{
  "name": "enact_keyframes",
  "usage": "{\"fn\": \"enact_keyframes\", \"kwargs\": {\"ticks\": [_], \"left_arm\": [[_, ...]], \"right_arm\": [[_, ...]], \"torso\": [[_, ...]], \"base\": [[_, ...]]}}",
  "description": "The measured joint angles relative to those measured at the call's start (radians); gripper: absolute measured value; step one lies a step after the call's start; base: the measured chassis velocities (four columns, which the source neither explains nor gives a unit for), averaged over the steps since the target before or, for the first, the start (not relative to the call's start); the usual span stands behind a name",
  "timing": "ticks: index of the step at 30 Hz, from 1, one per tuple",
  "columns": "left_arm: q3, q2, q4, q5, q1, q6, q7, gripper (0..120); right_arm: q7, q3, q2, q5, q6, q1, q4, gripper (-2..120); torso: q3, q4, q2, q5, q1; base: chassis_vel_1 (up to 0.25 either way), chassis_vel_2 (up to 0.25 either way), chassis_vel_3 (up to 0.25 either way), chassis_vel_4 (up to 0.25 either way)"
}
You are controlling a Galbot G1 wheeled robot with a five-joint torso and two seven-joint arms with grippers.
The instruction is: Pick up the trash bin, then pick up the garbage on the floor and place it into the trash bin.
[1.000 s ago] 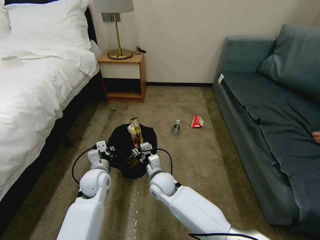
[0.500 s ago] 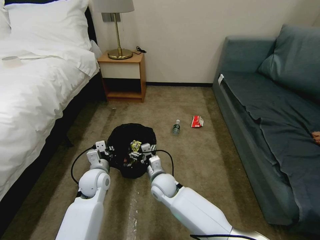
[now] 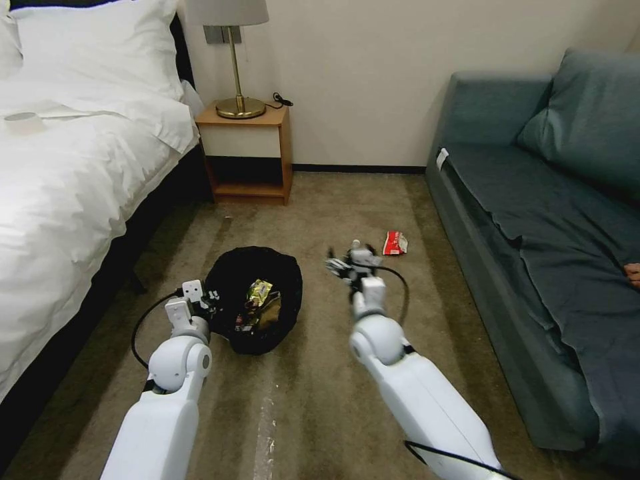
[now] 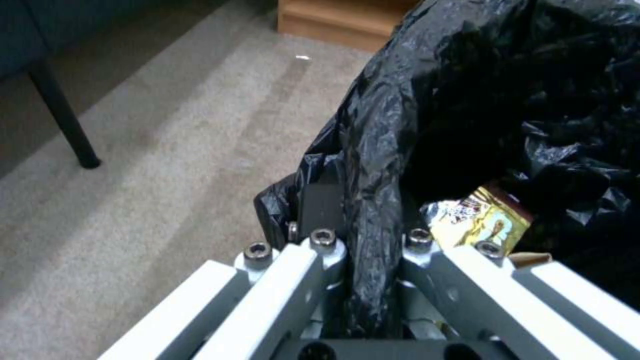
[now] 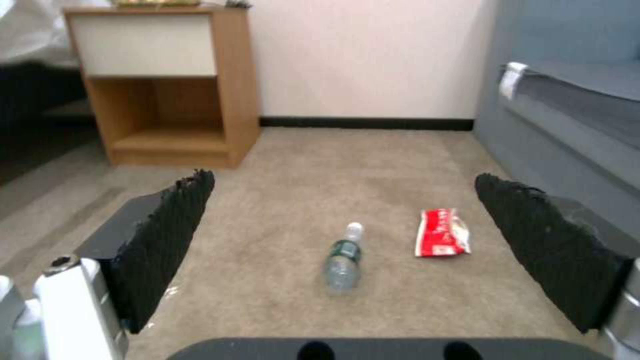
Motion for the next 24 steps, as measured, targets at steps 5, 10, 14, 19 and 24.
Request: {"fn": "enact_keyframes", "kwargs": {"ticks": [5,10,14,19,24], "left_arm": [[0.002,-0.004,0.015,0.005,-0.009,-0.007,0.001,3],[0.014,-0.015,0.016,0.016,-0.008,-0.014,0.003,3],[0.012,-0.018,0.012,0.020,-0.002,-0.016,0.003,3],[0.000,-0.020,-0.003,0.021,0.007,-0.017,0.003,3],[-0.007,-0.029,-0.013,0.024,0.014,-0.018,0.003,3]], "right_arm": [[-0.044,0.065,0.001,-0.028,0.156,-0.034,-0.050,100],[-0.070,0.128,-0.003,-0.075,0.227,-0.062,-0.074,100],[-0.078,0.157,-0.004,-0.087,0.238,-0.071,-0.074,100],[-0.092,0.194,0.003,-0.103,0.244,-0.080,-0.070,100],[-0.100,0.208,0.005,-0.107,0.245,-0.087,-0.070,100]], "torso": [[0.000,0.0002,0.000,0.0000,0.000],[0.000,0.0001,0.000,0.0000,0.000],[0.000,0.0003,0.000,-0.0002,0.000],[0.000,0.0003,0.000,-0.0002,0.000],[0.000,0.0003,0.000,-0.0002,0.000]], "base": [[0.000,0.000,0.000,0.000],[0.000,0.000,0.000,0.000],[0.000,0.000,0.000,0.000],[0.000,0.000,0.000,0.000],[0.000,0.000,0.000,0.000]]}}
